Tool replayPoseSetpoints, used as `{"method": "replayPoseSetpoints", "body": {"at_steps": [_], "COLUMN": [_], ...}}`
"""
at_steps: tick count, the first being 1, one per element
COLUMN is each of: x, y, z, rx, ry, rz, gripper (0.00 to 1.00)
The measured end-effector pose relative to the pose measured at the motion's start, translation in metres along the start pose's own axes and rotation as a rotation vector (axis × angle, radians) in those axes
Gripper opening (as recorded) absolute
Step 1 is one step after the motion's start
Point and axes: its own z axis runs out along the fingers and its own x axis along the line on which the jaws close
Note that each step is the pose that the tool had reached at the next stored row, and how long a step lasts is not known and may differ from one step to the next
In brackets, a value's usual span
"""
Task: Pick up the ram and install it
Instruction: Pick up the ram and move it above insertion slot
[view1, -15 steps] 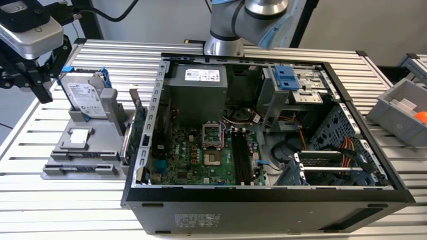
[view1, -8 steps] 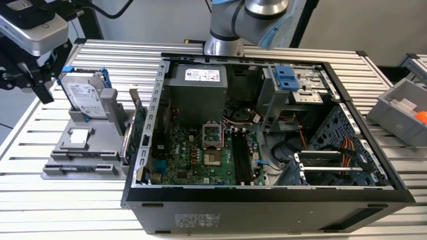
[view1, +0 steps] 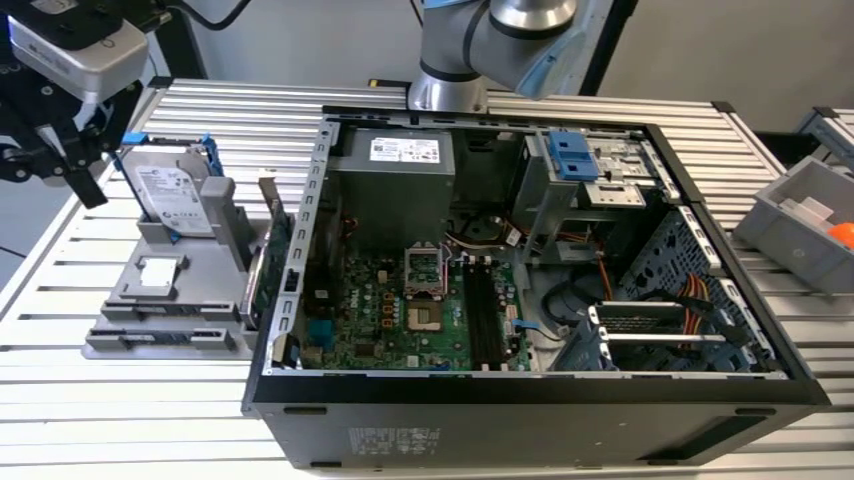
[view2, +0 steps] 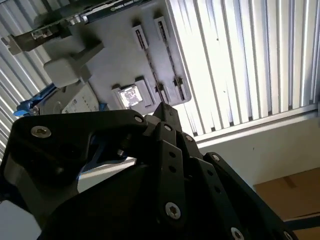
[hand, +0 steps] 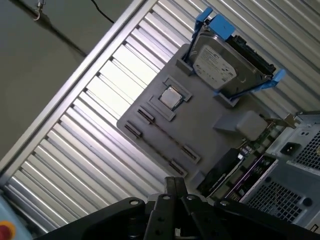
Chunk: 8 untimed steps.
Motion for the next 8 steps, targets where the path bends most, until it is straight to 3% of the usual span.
{"method": "replayPoseSetpoints", "body": {"at_steps": [8], "x": [0.0], "y": [0.0], "z": [0.0], "rx": [0.0002], "ry": [0.0023], "rz": [-0.045], "gripper": [0.0]}}
